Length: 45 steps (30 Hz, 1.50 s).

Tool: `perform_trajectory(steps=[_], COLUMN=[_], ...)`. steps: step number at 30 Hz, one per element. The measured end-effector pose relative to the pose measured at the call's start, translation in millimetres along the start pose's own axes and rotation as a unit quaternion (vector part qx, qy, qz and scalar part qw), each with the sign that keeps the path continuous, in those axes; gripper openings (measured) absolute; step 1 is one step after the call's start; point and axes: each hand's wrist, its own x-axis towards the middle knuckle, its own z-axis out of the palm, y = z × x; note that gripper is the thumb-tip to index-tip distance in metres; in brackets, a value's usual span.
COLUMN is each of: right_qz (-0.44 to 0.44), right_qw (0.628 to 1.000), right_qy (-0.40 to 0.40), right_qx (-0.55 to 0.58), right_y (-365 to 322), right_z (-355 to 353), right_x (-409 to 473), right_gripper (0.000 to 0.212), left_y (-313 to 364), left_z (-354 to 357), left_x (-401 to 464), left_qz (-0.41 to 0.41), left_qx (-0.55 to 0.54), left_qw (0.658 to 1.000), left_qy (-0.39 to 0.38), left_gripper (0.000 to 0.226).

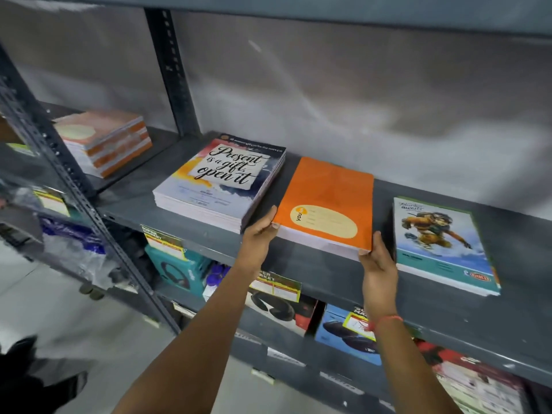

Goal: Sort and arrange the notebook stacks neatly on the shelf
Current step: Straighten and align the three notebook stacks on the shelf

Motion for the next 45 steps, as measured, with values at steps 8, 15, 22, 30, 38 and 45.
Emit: perform_trajectory(steps=[8,15,22,30,38,45], right_qz=[-0.015,-0.006,-0.006,-0.014,-0.012,-0.015], right_qw=[0.999,0.998,0.997,0.995,0.994,0.994], right_qy=[0.026,0.058,0.073,0.087,0.096,0.095], right_qx=[-0.034,-0.032,-0.03,-0.053,-0.049,-0.052], right_y=[0,-3,-4,-4,-4,-4], right_z=[2,6,9,11,12,12], right_x=[-1,-1,-4,-4,-2,-3], right_gripper=[0.048,0.046,0.049,0.044,0.042,0.042], left_y=[-3,-7,-8,-5,-4,-1], left_z=[-4,-3,-6,-2,2,4], left_x=[7,9,12,11,11,11], left_qz=[-0.003,0.018,0.005,-0.003,0.003,-0.015], left_qx=[0.002,0.017,0.022,0.0,-0.014,-0.042], left_qw=[1.0,1.0,1.0,1.0,0.998,0.996], left_qy=[0.0,0.019,-0.001,0.031,0.063,0.079], left_gripper=[0.04,0.038,0.039,0.036,0.033,0.032])
